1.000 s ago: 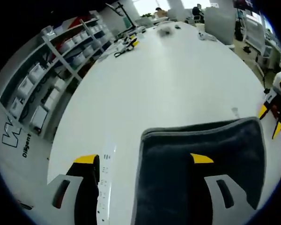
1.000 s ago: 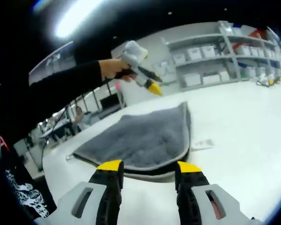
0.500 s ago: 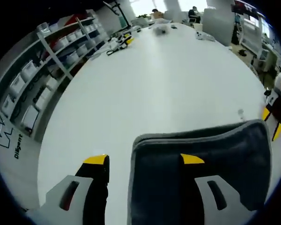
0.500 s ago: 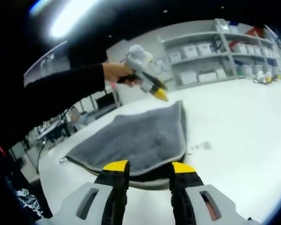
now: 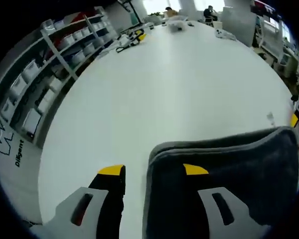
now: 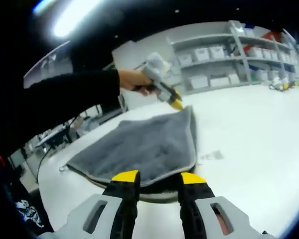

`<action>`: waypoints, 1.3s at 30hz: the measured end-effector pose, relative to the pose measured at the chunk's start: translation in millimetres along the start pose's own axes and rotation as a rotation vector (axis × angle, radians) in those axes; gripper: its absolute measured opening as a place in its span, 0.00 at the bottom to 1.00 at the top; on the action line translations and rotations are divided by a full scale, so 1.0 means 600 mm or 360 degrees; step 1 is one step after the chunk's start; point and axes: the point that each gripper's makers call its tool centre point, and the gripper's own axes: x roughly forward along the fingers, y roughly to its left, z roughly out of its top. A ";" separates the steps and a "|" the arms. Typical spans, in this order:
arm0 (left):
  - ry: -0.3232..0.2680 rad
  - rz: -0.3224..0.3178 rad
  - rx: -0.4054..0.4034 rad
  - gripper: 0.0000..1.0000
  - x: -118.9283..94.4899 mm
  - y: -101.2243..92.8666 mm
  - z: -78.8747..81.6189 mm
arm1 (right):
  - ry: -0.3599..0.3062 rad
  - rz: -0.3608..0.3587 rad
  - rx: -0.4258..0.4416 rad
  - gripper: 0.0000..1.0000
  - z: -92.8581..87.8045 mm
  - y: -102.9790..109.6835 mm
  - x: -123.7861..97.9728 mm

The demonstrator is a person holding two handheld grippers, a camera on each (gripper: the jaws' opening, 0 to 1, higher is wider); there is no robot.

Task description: Open the folded towel by lifting each exposed corner and separating the folded layers until the towel lies flat within the target outline without major curled edges

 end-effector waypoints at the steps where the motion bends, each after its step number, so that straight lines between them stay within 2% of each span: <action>1: 0.0010 0.0006 0.0010 0.36 0.003 0.001 -0.001 | -0.0002 0.0000 0.0002 0.27 0.000 0.000 0.000; 5: 0.0031 -0.0052 -0.0006 0.33 0.011 -0.020 -0.004 | -0.0004 0.0006 -0.0005 0.27 0.000 0.001 0.001; 7: 0.0055 -0.0040 0.0026 0.33 0.015 -0.022 -0.008 | -0.0004 0.0009 -0.0003 0.27 0.000 0.001 0.001; 13: -0.0007 -0.0048 0.0044 0.27 0.014 -0.020 0.010 | 0.0002 -0.0020 -0.0008 0.22 -0.002 -0.005 -0.001; 18: 0.0036 -0.0041 0.0098 0.24 0.018 -0.035 0.001 | 0.0011 -0.0039 0.0056 0.24 -0.002 -0.014 -0.001; 21: 0.0016 -0.0046 0.0114 0.23 0.020 -0.036 0.005 | 0.0018 -0.0049 0.0051 0.24 -0.004 -0.015 0.001; 24: 0.0011 -0.0043 0.0127 0.16 0.021 -0.045 0.006 | 0.0019 -0.0054 0.0051 0.20 -0.003 -0.016 0.002; 26: 0.0007 -0.0045 0.0138 0.09 0.021 -0.047 0.008 | 0.0024 -0.0092 0.0013 0.10 -0.005 -0.024 0.000; 27: 0.0003 -0.0042 0.0136 0.02 0.020 -0.046 0.010 | 0.0020 -0.0099 0.0014 0.07 -0.004 -0.025 -0.001; 32: -0.0004 -0.0038 0.0140 0.01 0.014 -0.050 0.009 | 0.0023 -0.0089 0.0011 0.01 -0.005 -0.024 -0.002; 39: -0.0006 -0.0028 0.0166 0.00 0.011 -0.051 0.008 | 0.0002 -0.0079 0.0011 0.00 -0.001 -0.022 -0.004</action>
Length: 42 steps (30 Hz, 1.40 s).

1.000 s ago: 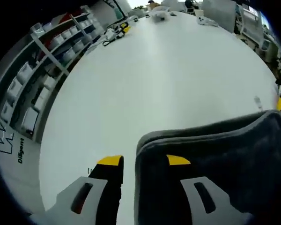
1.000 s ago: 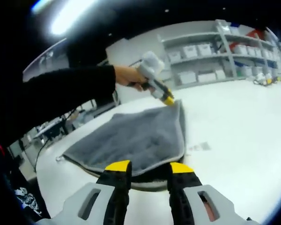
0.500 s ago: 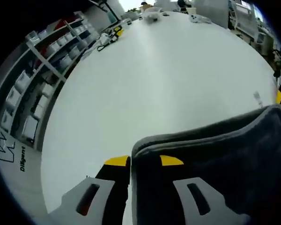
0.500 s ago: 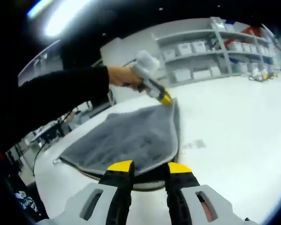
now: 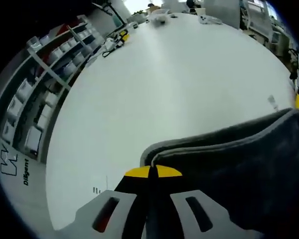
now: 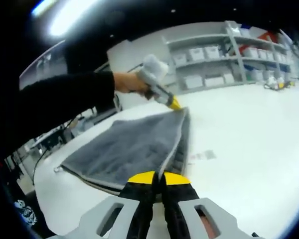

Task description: Open the folded towel by lifting each exposed corner and separating the folded layers until the towel lies flat within the target outline without major curled edges

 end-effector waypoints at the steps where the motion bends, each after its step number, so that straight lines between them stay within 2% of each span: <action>1: -0.0002 -0.0001 0.0006 0.00 0.000 0.002 0.001 | -0.0001 0.0001 -0.0005 0.00 0.000 0.000 0.000; 5: -0.0016 -0.0007 -0.0009 0.00 -0.005 0.005 0.005 | -0.0022 0.0008 -0.0014 0.00 0.003 0.002 -0.002; 11: -0.0011 -0.0002 -0.0008 0.00 -0.012 0.031 0.004 | -0.0035 0.0005 -0.0024 0.00 0.005 0.003 -0.001; 16: -0.0096 0.0000 -0.0051 0.00 -0.029 0.030 0.020 | -0.0074 0.0041 -0.0014 0.00 0.010 0.013 -0.007; 17: -0.0104 0.0006 -0.0055 0.00 -0.033 0.031 0.022 | -0.0106 0.0050 -0.0050 0.00 0.016 0.017 -0.007; 19: -0.0102 0.0028 -0.0053 0.00 -0.038 0.031 0.017 | -0.0105 0.0048 -0.0082 0.00 0.016 0.021 -0.003; 22: -0.0095 0.0075 -0.0044 0.00 -0.051 0.041 0.013 | -0.0140 0.0082 -0.0016 0.00 0.027 0.018 -0.002; 26: -0.0192 0.0149 0.0027 0.00 -0.066 0.048 0.028 | -0.0130 0.0075 -0.0027 0.00 0.019 0.021 -0.008; 28: -0.0193 0.0196 0.0069 0.00 -0.072 0.043 0.028 | -0.0131 0.0074 -0.0052 0.00 0.019 0.024 -0.009; 33: -0.0191 0.0188 0.0079 0.00 -0.067 0.039 0.021 | -0.0120 0.0073 -0.0098 0.00 0.021 0.029 -0.006; 36: -0.0226 0.0184 0.0065 0.00 -0.077 0.044 0.018 | -0.0139 0.0113 -0.0210 0.00 0.035 0.051 -0.006; 42: -0.0241 0.0204 0.0098 0.00 -0.096 0.050 0.014 | -0.0152 0.0148 -0.0181 0.00 0.053 0.074 0.002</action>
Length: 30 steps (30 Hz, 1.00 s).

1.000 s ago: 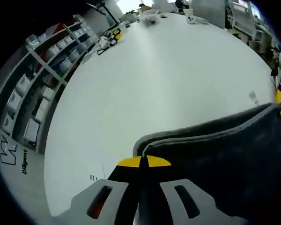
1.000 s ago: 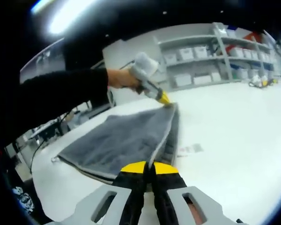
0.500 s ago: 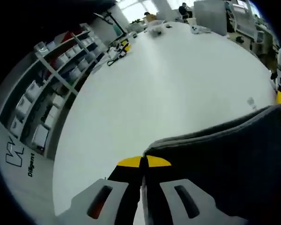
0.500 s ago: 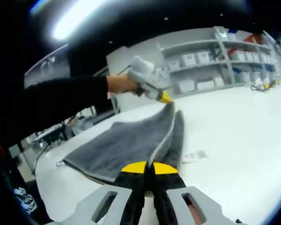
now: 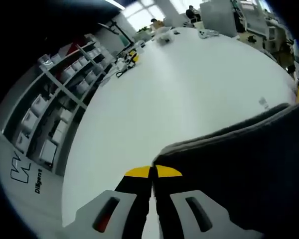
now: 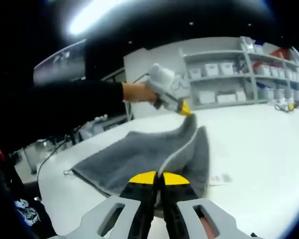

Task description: Open the folded towel by lifting each exposed corner and separating the folded layers until the towel lies flat within the target outline without major curled edges

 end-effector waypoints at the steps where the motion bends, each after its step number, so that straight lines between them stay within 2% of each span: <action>1: -0.0002 0.0004 0.0003 0.00 -0.004 0.003 -0.001 | 0.0001 0.0004 -0.0005 0.00 0.002 0.003 0.001; 6: -0.0034 0.0054 -0.0002 0.00 -0.022 0.012 -0.007 | -0.0023 0.0046 -0.0022 0.00 0.017 0.022 0.000; 13: -0.0040 0.0057 0.0032 0.00 -0.039 0.010 -0.018 | -0.0036 0.0068 -0.0090 0.00 0.031 0.036 0.006; 16: -0.0043 0.0066 0.0001 0.00 -0.058 0.018 -0.042 | -0.0035 0.0095 -0.0133 0.00 0.041 0.053 0.016; 20: -0.0087 0.0089 -0.0026 0.00 -0.075 0.022 -0.054 | -0.0051 0.0126 -0.0174 0.00 0.056 0.074 0.026; 23: -0.0104 0.0093 -0.0021 0.00 -0.079 0.020 -0.058 | -0.0049 0.0128 -0.0205 0.00 0.059 0.080 0.030; 25: -0.0102 0.0095 -0.0015 0.00 -0.081 0.020 -0.061 | -0.0033 0.0145 -0.0247 0.00 0.061 0.099 0.039; 30: -0.0109 0.0120 0.0010 0.00 -0.096 0.035 -0.090 | -0.0004 0.0186 -0.0278 0.00 0.060 0.129 0.054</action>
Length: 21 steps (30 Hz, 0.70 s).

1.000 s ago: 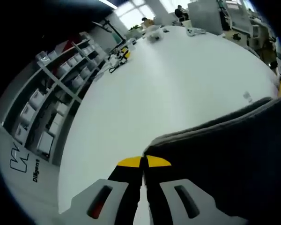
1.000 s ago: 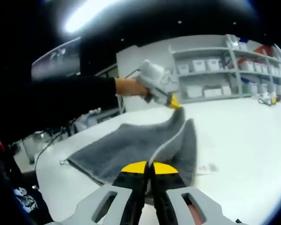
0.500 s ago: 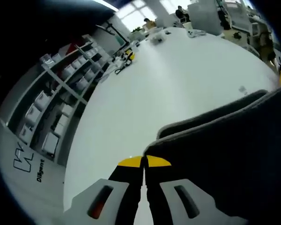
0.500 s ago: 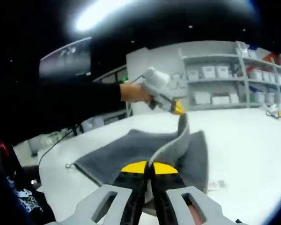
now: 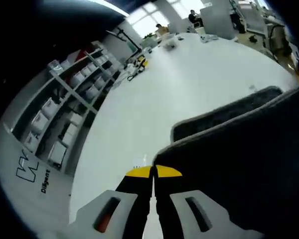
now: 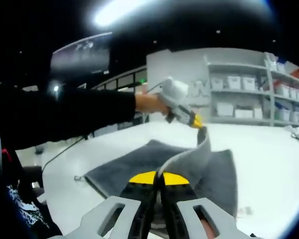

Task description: Open the folded towel by lifting each exposed corner and separating the folded layers until the towel lies flat within the target outline without major curled edges

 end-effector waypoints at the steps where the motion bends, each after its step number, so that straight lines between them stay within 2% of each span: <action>1: -0.0004 0.0008 0.0001 0.00 -0.003 0.002 -0.002 | 0.0003 0.0002 -0.0004 0.00 0.000 0.002 0.001; 4: -0.0014 0.0039 -0.0004 0.00 -0.012 0.010 -0.012 | 0.0017 0.0015 -0.0040 0.00 0.002 0.014 0.010; 8: -0.0057 0.0206 -0.0001 0.00 -0.038 0.031 -0.028 | 0.0018 0.0051 -0.0117 0.00 0.013 0.037 0.027; 14: -0.0058 0.0238 -0.0002 0.00 -0.058 0.036 -0.058 | 0.0034 0.0094 -0.0135 0.00 0.017 0.062 0.044; 15: -0.0009 0.0233 0.0020 0.00 -0.065 0.032 -0.069 | 0.0036 0.0095 -0.0139 0.00 0.017 0.066 0.048; 16: -0.0023 0.0248 -0.0030 0.00 -0.070 0.033 -0.070 | 0.0036 0.0098 -0.0137 0.00 0.016 0.069 0.049; 19: -0.0198 0.0328 -0.0270 0.00 -0.090 0.049 -0.057 | 0.0047 0.0118 -0.0130 0.00 0.016 0.078 0.057; 21: -0.0225 0.0364 -0.0322 0.00 -0.096 0.056 -0.057 | 0.0052 0.0126 -0.0136 0.00 0.016 0.082 0.060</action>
